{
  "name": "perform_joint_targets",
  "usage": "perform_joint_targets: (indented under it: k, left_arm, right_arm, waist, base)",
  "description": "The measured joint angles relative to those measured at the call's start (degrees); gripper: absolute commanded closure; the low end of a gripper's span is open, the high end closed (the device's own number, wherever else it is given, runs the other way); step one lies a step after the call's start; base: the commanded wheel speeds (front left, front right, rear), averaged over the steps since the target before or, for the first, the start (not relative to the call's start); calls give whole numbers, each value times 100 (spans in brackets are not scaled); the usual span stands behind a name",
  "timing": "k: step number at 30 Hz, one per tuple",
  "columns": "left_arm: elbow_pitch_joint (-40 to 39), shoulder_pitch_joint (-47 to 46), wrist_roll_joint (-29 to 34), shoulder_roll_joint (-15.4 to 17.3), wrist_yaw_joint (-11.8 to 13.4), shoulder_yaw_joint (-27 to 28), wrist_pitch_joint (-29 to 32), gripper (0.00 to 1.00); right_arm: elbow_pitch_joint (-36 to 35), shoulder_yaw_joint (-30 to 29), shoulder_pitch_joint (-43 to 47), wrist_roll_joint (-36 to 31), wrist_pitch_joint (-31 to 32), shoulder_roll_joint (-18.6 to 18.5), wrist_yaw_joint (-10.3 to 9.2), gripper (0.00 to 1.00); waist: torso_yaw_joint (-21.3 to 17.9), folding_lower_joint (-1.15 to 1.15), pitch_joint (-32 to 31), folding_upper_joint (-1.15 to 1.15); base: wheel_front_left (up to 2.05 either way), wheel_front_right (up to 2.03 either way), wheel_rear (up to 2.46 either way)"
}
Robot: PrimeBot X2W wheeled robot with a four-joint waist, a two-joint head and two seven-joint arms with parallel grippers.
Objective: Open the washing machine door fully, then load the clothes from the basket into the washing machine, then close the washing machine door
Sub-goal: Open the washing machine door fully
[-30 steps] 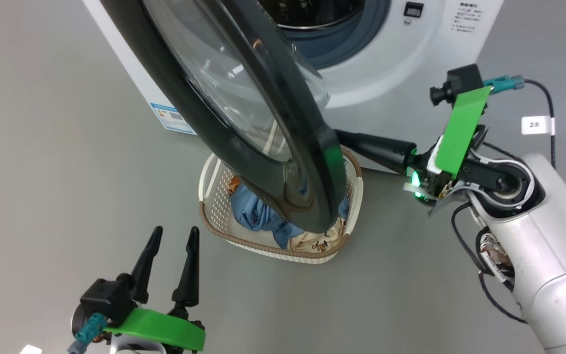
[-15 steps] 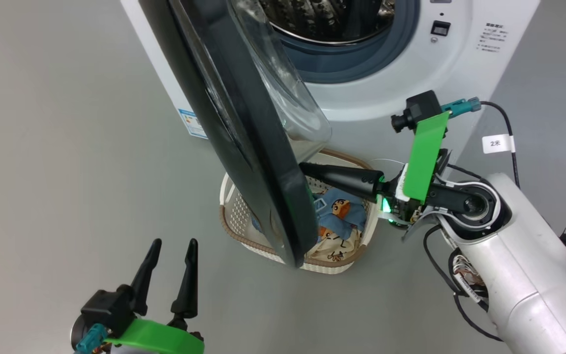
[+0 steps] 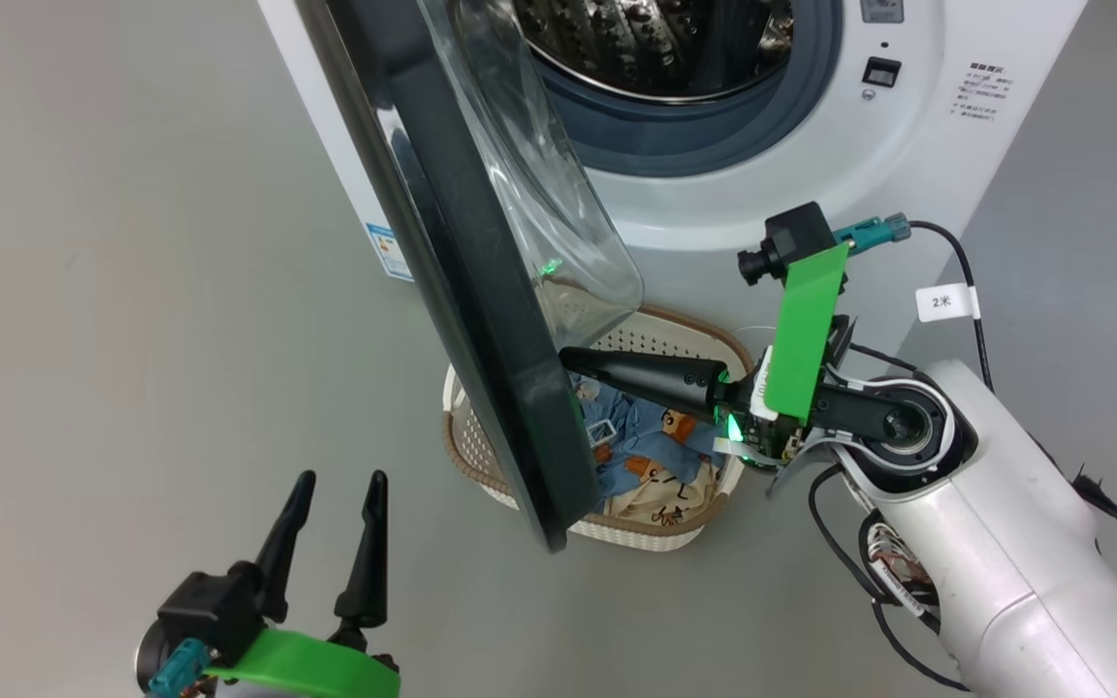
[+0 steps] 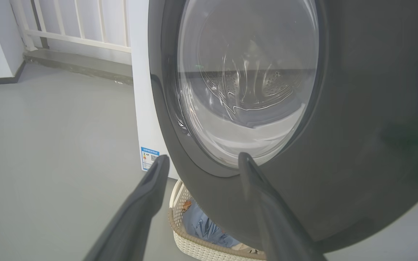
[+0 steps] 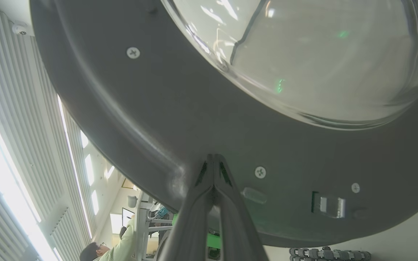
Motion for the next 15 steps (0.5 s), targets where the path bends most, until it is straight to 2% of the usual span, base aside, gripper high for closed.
perform_joint_targets:
  k: [3, 4, 5, 8, 9, 10, 11, 15]
  left_arm:
    - [1, 7, 23, 1, 0, 36, 0, 0]
    - [1, 15, 38, 2, 0, 43, 0, 0]
    - [7, 24, 43, 2, 0, 44, 0, 0]
    - [31, 69, 47, 20, 0, 44, 0, 0]
    - [46, 92, 48, 37, 0, 41, 0, 0]
    - [65, 112, 48, 59, 0, 41, 0, 0]
    - [88, 122, 47, 88, 0, 41, 0, 0]
    - [130, 128, 47, 224, 0, 126, 0, 0]
  right_arm:
    - [7, -29, 90, -19, -81, 8, 0, 100]
    - [7, -36, 119, -29, -107, 9, 0, 96]
    - [7, -56, 142, -65, -141, 9, 0, 78]
    - [-8, -156, 244, -123, -278, -26, 0, 60]
    - [-18, -191, 282, -172, -357, -42, 0, 42]
    - [-19, -230, 327, -223, -431, -56, 0, 13]
    - [-21, -271, 381, -249, -499, -82, 0, 0]
    - [-44, -372, 607, -316, -735, -232, 0, 0]
  waist:
    - [-42, 0, -50, 0]
    - [-63, 0, -69, 0]
    - [-86, 0, -88, 0]
    - [-164, 0, -164, 0]
    - [-197, -1, -190, 0]
    - [-230, 0, -216, 0]
    - [-264, 0, -246, 0]
    - [-427, 0, -350, 0]
  base:
    - [0, 0, 0]
    - [0, 0, 0]
    - [0, 0, 0]
    - [0, 0, 0]
    - [0, 0, 0]
    - [0, 0, 0]
    - [0, 0, 0]
    - [0, 0, 0]
